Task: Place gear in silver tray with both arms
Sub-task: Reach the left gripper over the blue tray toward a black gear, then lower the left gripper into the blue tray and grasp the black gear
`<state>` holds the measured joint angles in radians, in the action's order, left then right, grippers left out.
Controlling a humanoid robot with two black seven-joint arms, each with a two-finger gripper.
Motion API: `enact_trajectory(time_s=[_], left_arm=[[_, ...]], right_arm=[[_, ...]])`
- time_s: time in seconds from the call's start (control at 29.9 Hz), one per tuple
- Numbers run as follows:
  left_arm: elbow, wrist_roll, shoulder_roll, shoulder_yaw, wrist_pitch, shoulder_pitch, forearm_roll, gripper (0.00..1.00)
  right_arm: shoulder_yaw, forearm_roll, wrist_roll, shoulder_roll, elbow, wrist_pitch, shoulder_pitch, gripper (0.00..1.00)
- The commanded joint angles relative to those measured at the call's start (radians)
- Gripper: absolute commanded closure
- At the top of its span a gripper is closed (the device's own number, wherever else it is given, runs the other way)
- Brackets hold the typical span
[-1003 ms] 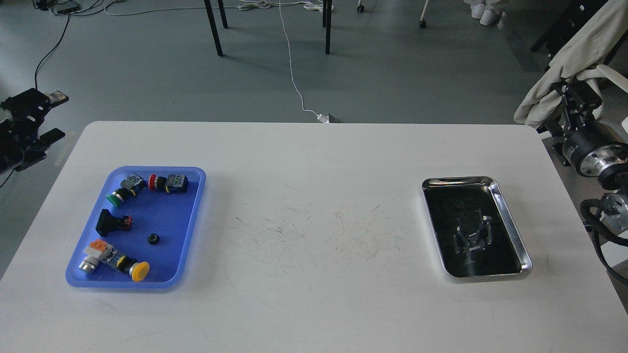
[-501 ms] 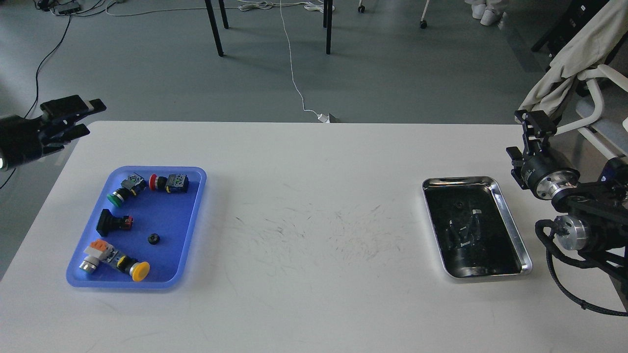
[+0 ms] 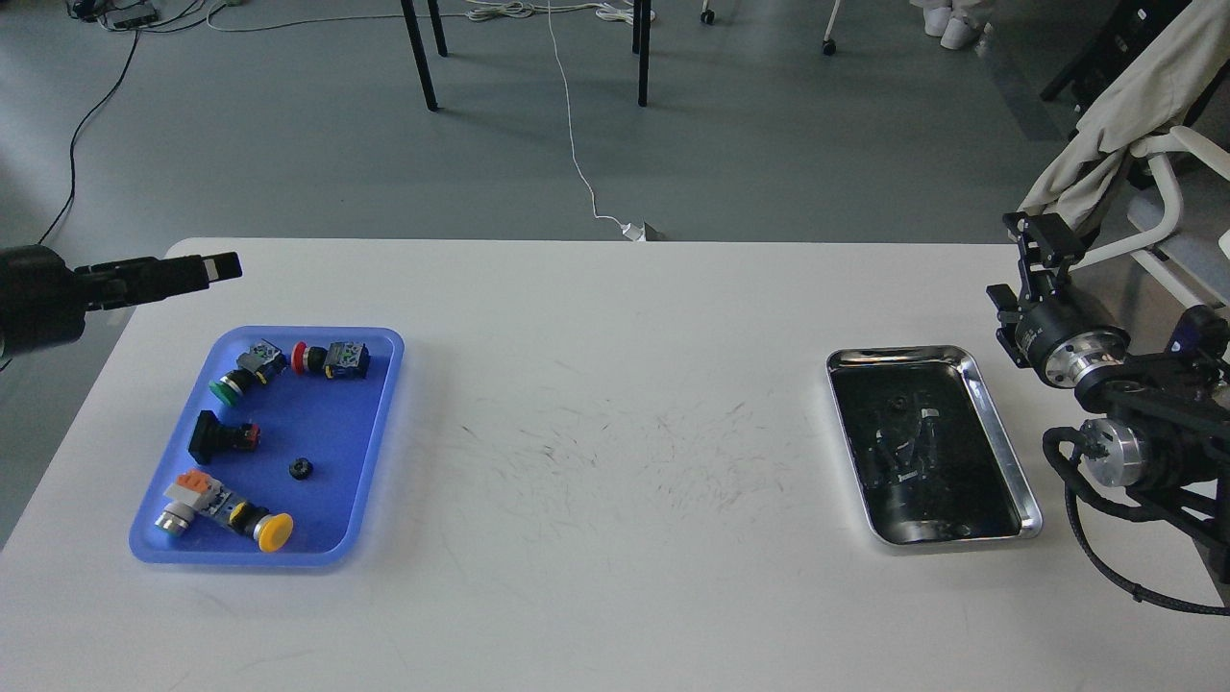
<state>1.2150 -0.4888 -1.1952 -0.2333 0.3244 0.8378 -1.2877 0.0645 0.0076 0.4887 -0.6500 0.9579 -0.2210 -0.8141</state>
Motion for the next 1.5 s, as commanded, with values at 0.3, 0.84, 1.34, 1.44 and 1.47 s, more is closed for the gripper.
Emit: enact_trajectory(time_s=[0.3,0.84,1.34,1.44,1.47], left_arm=[[0.198,0.0,-0.081,0.026,0.037,-0.025,-0.027,0.01],[0.307,0.0,-0.037,0.042,-0.261,-0.111,-0.459,0.13],[0.218,0.0,0.081,0.043,-0.277,-0.134,-0.552,0.18],[0.175,0.0,0.135,0.042,-0.277,-0.146,-0.552,0.18],[0.172,0.0,0.143,0.043,-0.278,-0.147,-0.556,0.18]], right_arm=[[0.0,0.0,0.0,0.004,0.016,-0.024,0.006,0.05],[0.0,0.0,0.0,0.004,0.019,-0.035,0.009,0.05],[0.001,-0.001,0.0,-0.022,0.05,-0.041,0.009,0.05],[0.001,-0.001,0.0,-0.025,0.05,-0.043,0.009,0.05],[0.001,-0.001,0.0,-0.025,0.05,-0.044,0.009,0.05]])
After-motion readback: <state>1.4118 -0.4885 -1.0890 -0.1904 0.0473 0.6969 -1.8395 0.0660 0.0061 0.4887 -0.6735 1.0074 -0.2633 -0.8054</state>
